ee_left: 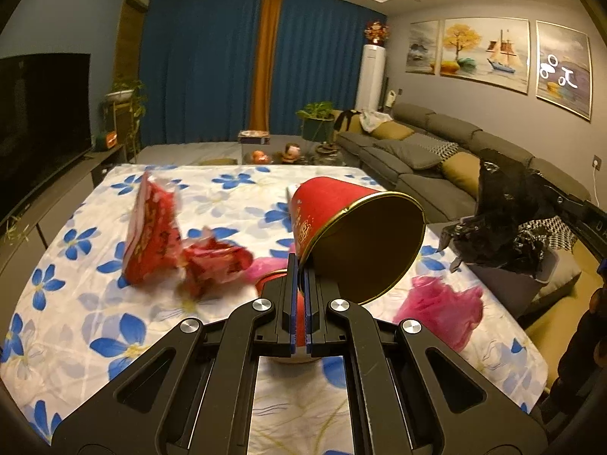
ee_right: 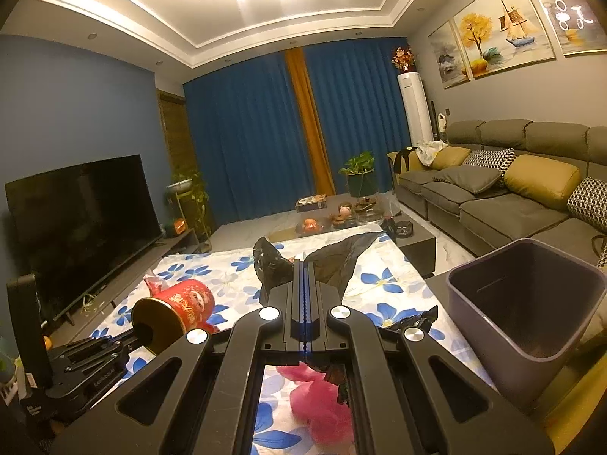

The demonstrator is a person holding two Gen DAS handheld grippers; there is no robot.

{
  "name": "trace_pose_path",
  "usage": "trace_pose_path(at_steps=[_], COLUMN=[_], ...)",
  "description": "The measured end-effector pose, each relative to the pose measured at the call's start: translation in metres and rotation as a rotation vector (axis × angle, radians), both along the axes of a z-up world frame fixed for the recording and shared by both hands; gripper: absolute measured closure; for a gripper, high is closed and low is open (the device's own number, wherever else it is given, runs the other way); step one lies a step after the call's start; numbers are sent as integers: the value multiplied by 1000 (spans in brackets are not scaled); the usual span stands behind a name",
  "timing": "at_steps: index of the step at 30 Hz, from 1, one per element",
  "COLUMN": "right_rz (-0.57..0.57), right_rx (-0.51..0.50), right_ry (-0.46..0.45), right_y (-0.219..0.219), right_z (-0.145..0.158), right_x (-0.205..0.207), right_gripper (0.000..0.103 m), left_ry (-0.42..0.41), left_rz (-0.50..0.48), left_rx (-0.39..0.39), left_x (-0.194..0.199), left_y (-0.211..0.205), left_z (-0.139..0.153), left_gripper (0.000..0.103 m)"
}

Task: Collect trash
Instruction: 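Carry the red cup with the left tool while the right carries the black bag to the bin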

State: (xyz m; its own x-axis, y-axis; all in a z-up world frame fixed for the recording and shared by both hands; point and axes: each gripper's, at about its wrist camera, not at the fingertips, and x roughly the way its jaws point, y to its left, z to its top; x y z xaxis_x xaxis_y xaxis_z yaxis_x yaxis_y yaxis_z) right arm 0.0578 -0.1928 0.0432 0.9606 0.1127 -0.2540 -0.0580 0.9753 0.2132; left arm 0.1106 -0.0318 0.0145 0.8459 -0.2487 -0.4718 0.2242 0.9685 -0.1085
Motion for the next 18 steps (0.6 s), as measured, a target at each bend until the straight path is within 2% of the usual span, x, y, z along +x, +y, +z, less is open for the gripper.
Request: trace_pose_path(at_steps=[18], right_rz=[-99], right_rx=[-6], right_ry=[-9], right_y=[-34], right_z=[5], right_x=[-1], right_gripper=[102], left_ry=[-23], left_rz=[-133], left_rx=[-2], left_x=[17], left_y=[-76], left_z=[15], left_gripper=[101])
